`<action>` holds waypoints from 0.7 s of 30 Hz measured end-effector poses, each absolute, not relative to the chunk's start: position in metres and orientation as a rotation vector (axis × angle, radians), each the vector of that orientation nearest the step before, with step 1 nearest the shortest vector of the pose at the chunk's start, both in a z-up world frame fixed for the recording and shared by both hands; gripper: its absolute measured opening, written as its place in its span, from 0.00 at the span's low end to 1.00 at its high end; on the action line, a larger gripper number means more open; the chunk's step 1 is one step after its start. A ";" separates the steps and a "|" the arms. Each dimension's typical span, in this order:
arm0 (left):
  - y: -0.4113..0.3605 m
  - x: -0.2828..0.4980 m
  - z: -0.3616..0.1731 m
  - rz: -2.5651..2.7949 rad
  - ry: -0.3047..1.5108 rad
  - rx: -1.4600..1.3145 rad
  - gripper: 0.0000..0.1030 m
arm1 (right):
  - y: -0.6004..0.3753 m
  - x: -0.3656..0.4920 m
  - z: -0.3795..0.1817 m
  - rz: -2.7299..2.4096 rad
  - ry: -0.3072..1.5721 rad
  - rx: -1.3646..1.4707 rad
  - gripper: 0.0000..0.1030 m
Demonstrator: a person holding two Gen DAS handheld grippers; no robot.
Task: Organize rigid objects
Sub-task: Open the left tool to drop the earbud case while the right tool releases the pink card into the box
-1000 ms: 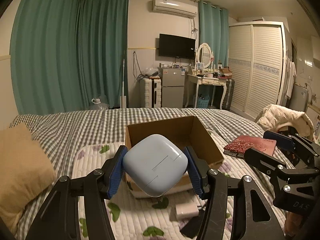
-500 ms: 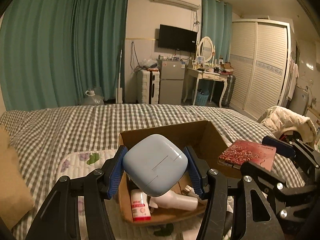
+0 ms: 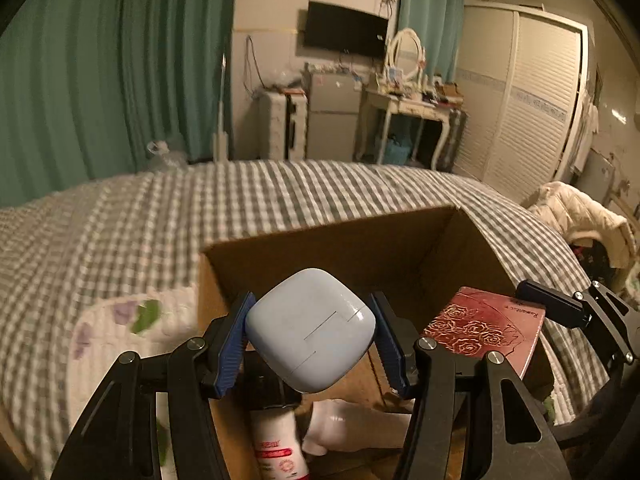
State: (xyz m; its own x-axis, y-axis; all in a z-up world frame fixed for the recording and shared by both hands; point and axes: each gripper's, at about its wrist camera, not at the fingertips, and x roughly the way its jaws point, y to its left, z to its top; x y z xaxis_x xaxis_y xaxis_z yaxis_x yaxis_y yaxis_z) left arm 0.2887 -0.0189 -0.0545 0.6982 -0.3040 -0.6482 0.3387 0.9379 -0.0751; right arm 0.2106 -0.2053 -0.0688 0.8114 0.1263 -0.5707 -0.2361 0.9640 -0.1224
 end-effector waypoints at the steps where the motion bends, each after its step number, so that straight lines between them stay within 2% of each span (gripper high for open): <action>1: -0.021 0.293 -0.058 -0.349 0.724 0.056 0.57 | -0.204 0.213 -0.071 0.190 0.594 -0.208 0.68; 16: -0.021 0.313 -0.077 -0.378 0.827 0.022 0.59 | -0.196 0.236 -0.106 0.139 0.687 -0.309 0.69; 18: -0.019 0.311 -0.074 -0.395 0.821 0.005 0.63 | -0.195 0.229 -0.102 0.126 0.668 -0.323 0.76; 20: -0.017 0.307 -0.068 -0.382 0.801 0.004 0.71 | -0.197 0.227 -0.099 0.120 0.657 -0.325 0.78; 21: -0.015 0.304 -0.064 -0.369 0.785 0.006 0.72 | -0.197 0.224 -0.096 0.114 0.648 -0.324 0.79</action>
